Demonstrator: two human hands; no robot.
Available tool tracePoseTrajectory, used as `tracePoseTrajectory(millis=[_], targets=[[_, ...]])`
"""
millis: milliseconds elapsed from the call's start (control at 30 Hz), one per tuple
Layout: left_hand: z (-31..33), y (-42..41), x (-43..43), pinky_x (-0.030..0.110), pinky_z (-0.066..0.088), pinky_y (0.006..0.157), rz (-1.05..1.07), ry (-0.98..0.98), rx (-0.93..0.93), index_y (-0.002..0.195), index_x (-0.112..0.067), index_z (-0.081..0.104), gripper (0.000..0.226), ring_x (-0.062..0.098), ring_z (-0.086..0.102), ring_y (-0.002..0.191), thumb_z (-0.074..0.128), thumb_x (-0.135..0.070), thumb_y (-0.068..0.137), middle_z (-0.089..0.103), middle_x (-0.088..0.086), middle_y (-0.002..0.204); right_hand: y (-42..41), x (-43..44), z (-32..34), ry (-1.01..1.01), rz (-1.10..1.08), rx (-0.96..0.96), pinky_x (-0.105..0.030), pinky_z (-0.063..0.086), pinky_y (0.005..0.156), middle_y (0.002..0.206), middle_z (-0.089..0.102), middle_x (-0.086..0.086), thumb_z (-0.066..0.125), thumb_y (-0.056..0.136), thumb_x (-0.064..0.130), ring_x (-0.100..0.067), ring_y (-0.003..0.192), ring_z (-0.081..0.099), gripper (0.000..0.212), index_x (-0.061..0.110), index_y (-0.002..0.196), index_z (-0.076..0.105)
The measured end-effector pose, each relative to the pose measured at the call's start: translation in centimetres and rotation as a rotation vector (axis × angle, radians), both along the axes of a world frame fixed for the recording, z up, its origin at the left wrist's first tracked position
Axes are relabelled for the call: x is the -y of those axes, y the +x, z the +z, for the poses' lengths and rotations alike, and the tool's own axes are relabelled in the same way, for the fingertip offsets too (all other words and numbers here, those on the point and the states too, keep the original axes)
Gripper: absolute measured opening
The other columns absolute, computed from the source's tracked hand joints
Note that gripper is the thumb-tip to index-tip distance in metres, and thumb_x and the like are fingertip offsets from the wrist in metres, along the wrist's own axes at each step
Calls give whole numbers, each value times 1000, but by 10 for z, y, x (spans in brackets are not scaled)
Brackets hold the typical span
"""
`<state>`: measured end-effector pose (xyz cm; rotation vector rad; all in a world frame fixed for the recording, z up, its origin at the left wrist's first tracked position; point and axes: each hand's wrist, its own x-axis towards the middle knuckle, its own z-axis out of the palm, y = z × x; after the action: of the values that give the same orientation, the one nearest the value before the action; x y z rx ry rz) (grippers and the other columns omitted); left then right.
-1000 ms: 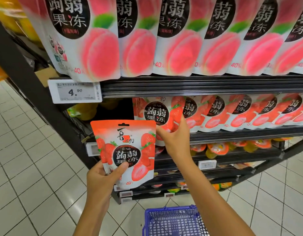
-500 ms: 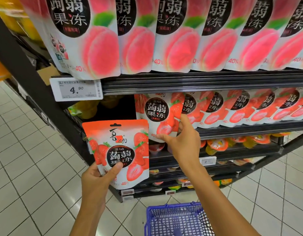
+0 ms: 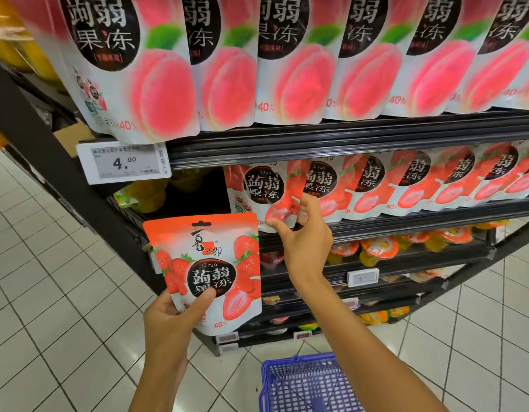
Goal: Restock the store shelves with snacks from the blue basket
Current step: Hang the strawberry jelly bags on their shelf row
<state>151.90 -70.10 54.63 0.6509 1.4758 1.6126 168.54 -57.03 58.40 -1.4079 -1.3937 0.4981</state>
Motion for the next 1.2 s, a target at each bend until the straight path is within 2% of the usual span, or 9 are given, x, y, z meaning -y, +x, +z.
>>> tracePoseTrajectory(millis=[67, 200, 400, 500, 700, 867, 1000, 1100, 1200], targets=[[-1, 0, 0, 20, 56, 56, 4, -1, 1, 92, -13, 71, 36, 12, 74, 74, 78, -19, 56, 78, 0, 84, 4, 0, -3, -14, 12, 13, -30, 49, 66, 84, 61, 19, 86, 71, 35, -9, 78, 61, 54, 35, 115, 54], [-1, 0, -2, 19, 56, 54, 16, 10, 15, 85, -19, 73, 29, 12, 74, 75, 79, -22, 56, 77, -2, 83, 16, 2, -7, -24, 43, 18, -22, 44, 75, 95, 65, 18, 83, 78, 26, -10, 94, 59, 42, 36, 112, 60], [9, 12, -13, 21, 57, 56, -7, 72, 35, 81, -26, 78, 25, 11, 75, 76, 80, -23, 57, 78, 0, 86, 25, -4, -6, -96, -66, -14, -41, 55, 78, 76, 63, 26, 76, 85, 29, -10, 86, 66, 18, 38, 90, 62], [11, 17, -17, 23, 57, 57, -35, 81, 43, 85, -24, 78, 31, 15, 75, 79, 82, -30, 54, 78, 2, 89, 26, -5, -7, -114, -151, -1, -39, 54, 75, 77, 67, 24, 76, 84, 36, -10, 91, 66, 15, 35, 92, 62], [10, 21, -20, 23, 57, 57, -50, 64, 48, 85, -25, 78, 29, 17, 75, 79, 81, -28, 57, 78, 2, 89, 31, -6, -5, -165, -199, -33, -33, 53, 66, 73, 66, 22, 78, 81, 39, -3, 78, 67, 19, 36, 76, 59], [12, 21, -22, 23, 57, 56, -66, 58, 34, 83, -28, 78, 27, 16, 75, 78, 81, -30, 57, 78, 1, 88, 36, 1, 0, -158, -143, -76, -34, 50, 63, 79, 67, 21, 79, 81, 35, -2, 72, 59, 14, 33, 85, 65], [18, 22, -27, 22, 57, 57, -81, 51, 14, 84, -31, 78, 30, 16, 75, 80, 82, -35, 55, 78, 0, 88, 42, 13, 11, -66, 45, -136, -33, 51, 64, 80, 65, 7, 75, 86, 30, -9, 71, 57, 10, 30, 92, 66], [25, 23, -31, 25, 58, 62, -97, 83, 22, 93, -28, 77, 36, 17, 75, 86, 83, -35, 58, 78, 2, 95, 40, 32, 19, -152, 432, -264, -24, 54, 70, 90, 71, 9, 67, 88, 37, -8, 82, 66, 8, 34, 96, 68], [31, 24, -35, 28, 59, 65, -100, 91, 50, 99, -29, 75, 40, 21, 74, 92, 83, -38, 61, 77, 3, 101, 37, 46, 18, -275, 616, -381, -39, 58, 82, 102, 74, 2, 62, 92, 33, -18, 99, 70, 22, 23, 110, 69]])
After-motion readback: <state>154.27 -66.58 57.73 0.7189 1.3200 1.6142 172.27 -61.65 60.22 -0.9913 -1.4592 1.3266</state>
